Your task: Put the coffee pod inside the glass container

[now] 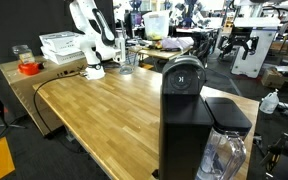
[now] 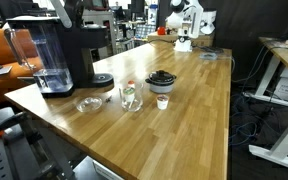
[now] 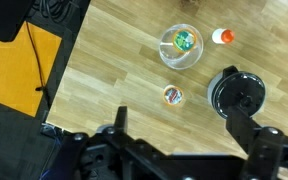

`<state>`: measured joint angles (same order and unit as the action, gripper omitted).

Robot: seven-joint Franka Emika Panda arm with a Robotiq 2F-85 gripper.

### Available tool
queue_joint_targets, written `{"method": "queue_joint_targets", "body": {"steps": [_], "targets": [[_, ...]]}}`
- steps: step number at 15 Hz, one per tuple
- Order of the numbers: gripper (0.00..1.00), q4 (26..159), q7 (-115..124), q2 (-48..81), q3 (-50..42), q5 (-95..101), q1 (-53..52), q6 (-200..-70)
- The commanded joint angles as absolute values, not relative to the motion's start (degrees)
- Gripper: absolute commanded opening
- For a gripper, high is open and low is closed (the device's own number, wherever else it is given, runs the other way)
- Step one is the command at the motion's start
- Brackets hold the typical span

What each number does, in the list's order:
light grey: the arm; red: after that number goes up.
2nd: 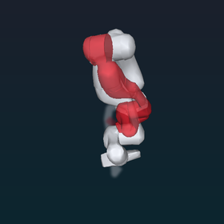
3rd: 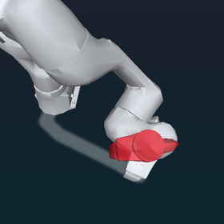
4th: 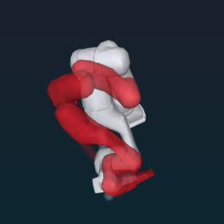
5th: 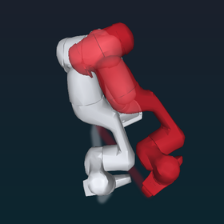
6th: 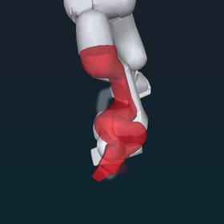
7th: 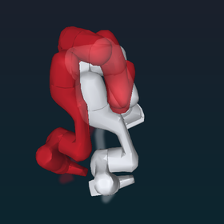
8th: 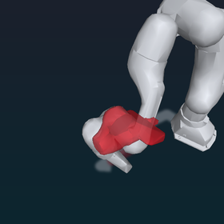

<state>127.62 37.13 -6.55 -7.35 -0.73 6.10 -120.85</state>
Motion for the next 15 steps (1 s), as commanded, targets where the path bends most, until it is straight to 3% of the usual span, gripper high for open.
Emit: {"method": "queue_joint_targets", "body": {"steps": [1, 15], "targets": [[1.0, 128.75, 32.18, -8.29, -6.31, -1.63, 6.3, -119.25], [1.0, 122.93, 26.76, 4.54, -7.07, -9.89, 6.55, -119.8]]}}
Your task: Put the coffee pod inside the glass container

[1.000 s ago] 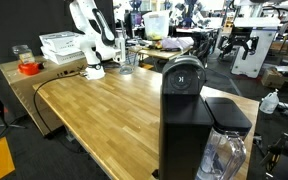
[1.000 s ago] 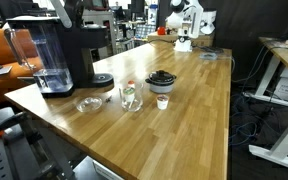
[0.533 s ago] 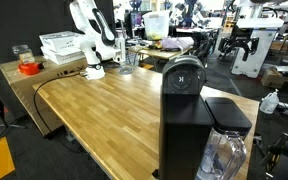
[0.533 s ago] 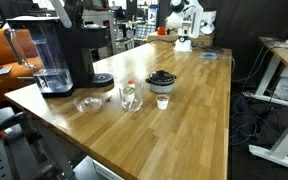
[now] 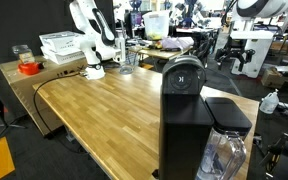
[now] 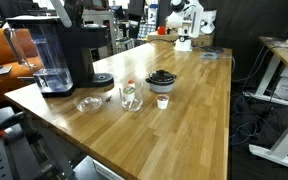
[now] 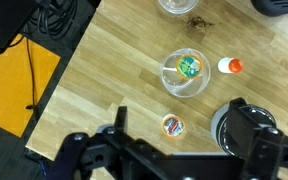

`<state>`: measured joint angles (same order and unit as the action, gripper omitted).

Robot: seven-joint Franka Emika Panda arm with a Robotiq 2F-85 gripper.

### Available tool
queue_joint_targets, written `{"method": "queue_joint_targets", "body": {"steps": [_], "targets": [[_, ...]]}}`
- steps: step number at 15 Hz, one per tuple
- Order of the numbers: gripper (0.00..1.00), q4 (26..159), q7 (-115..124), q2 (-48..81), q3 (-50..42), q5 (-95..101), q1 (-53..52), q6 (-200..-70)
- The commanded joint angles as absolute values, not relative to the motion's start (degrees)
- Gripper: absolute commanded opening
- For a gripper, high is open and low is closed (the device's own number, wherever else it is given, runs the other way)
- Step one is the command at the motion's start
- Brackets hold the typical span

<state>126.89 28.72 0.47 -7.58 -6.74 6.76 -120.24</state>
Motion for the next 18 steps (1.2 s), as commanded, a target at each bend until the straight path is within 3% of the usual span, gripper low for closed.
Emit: {"method": "queue_joint_targets", "body": {"steps": [1, 4, 18], "targets": [[1.0, 121.49, 26.7, 6.32, -6.78, -10.47, 6.18, -119.96], [1.0, 116.44, 28.31, 11.86, -6.34, -9.87, 5.12, -120.59], [1.0, 117.96, 28.05, 11.98, -6.84, -10.41, 5.04, -120.8]]}}
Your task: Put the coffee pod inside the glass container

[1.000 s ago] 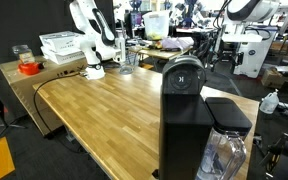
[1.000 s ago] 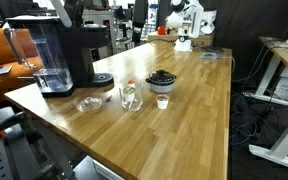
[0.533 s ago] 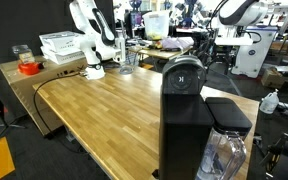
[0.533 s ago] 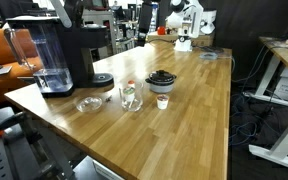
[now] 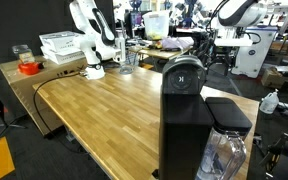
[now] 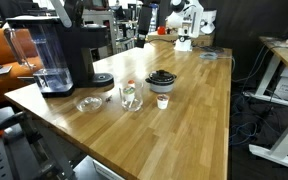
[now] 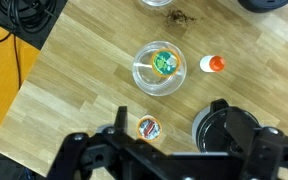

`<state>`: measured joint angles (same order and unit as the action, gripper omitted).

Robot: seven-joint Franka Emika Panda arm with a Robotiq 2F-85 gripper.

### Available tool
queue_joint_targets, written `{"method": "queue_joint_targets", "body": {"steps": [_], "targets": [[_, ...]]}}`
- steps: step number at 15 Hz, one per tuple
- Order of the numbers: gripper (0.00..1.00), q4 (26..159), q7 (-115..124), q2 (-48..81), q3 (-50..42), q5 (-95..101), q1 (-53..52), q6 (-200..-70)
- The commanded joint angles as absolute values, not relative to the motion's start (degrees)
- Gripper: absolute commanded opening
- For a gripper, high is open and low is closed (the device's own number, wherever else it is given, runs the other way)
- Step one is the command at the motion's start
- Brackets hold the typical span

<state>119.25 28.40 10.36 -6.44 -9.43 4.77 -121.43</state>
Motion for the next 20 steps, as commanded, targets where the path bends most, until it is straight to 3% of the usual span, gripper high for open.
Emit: {"method": "queue_joint_targets", "body": {"steps": [1, 13, 20], "targets": [[1.0, 117.57, 28.15, 12.69, -7.01, -10.24, 5.12, -120.58], [1.0, 106.66, 28.28, 26.38, -9.19, -11.54, 6.58, -117.91], [1.0, 107.08, 28.32, 26.75, -9.56, -10.75, 6.08, -119.28]]}}
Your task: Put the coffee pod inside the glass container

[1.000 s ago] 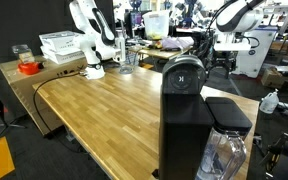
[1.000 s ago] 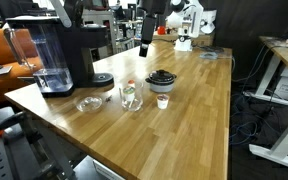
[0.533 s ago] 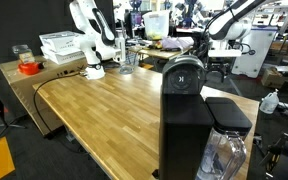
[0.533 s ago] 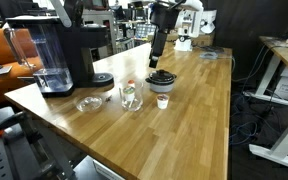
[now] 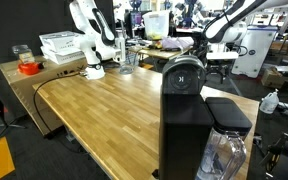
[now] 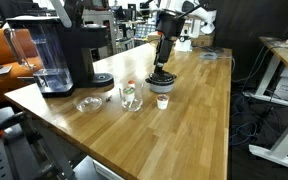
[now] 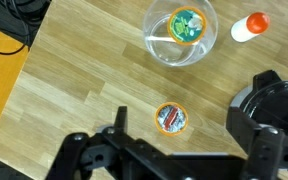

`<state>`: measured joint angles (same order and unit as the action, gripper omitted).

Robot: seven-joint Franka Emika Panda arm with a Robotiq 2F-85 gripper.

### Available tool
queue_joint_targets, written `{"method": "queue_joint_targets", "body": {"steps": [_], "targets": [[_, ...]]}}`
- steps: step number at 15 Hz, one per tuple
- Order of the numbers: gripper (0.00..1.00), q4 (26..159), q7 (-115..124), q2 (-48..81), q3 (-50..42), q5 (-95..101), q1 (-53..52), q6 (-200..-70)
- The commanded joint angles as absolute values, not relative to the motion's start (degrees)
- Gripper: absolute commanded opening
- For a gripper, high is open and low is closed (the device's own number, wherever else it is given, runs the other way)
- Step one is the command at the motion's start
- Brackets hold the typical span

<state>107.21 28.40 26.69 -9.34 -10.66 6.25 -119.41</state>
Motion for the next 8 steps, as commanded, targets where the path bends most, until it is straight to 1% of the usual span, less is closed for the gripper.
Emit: {"method": "queue_joint_targets", "body": {"steps": [1, 8], "targets": [[1.0, 107.06, 28.32, 26.75, -9.56, -10.75, 6.08, -119.19], [1.0, 105.37, 27.01, 30.58, -9.45, -11.38, 6.9, -122.16]]}}
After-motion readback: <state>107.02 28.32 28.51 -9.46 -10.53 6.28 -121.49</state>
